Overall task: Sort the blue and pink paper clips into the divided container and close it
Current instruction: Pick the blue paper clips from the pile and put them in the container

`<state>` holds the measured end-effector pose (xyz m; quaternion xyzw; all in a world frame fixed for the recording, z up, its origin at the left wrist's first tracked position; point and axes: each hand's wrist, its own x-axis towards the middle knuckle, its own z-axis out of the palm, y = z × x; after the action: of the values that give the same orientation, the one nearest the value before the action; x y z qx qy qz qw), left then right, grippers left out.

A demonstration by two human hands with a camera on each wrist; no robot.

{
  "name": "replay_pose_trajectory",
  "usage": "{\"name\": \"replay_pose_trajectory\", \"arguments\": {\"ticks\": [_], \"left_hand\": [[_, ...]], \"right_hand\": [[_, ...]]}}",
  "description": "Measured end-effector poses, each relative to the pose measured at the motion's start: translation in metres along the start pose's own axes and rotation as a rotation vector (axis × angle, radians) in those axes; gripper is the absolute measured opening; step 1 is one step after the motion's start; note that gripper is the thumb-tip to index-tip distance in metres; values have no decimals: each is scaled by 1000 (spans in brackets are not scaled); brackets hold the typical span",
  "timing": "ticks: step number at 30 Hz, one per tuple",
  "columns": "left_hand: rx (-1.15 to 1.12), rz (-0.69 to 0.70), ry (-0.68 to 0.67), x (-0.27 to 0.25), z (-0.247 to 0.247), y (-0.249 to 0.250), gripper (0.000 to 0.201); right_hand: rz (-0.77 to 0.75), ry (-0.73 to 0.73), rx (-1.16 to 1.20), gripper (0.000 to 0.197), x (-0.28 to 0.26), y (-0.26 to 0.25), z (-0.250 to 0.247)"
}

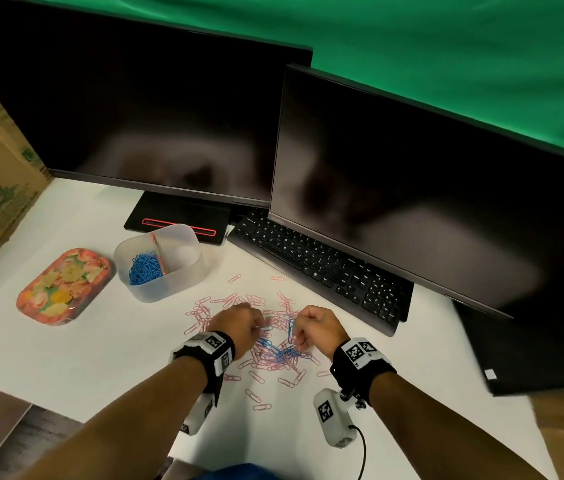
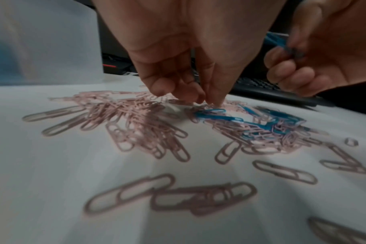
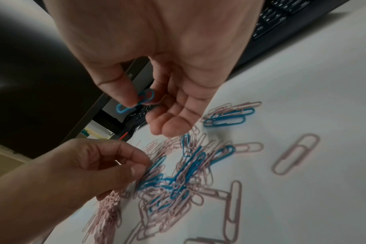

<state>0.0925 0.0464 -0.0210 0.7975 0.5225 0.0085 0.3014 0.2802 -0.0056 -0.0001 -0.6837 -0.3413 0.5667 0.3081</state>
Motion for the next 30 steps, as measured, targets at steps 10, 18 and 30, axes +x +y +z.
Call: {"name": "replay_pose_trajectory", "arguments": {"ticks": [10, 18, 30], "left_hand": [[224, -63, -148, 10, 0, 7, 16], [122, -44, -81, 2, -4, -3, 13], [-77, -121, -39, -6, -7, -16, 26]], "right_hand": [[-21, -92, 66, 14, -12, 9, -1], [65, -157, 176, 27, -9, 1, 6], [75, -156, -17, 39, 2, -1, 13]]}}
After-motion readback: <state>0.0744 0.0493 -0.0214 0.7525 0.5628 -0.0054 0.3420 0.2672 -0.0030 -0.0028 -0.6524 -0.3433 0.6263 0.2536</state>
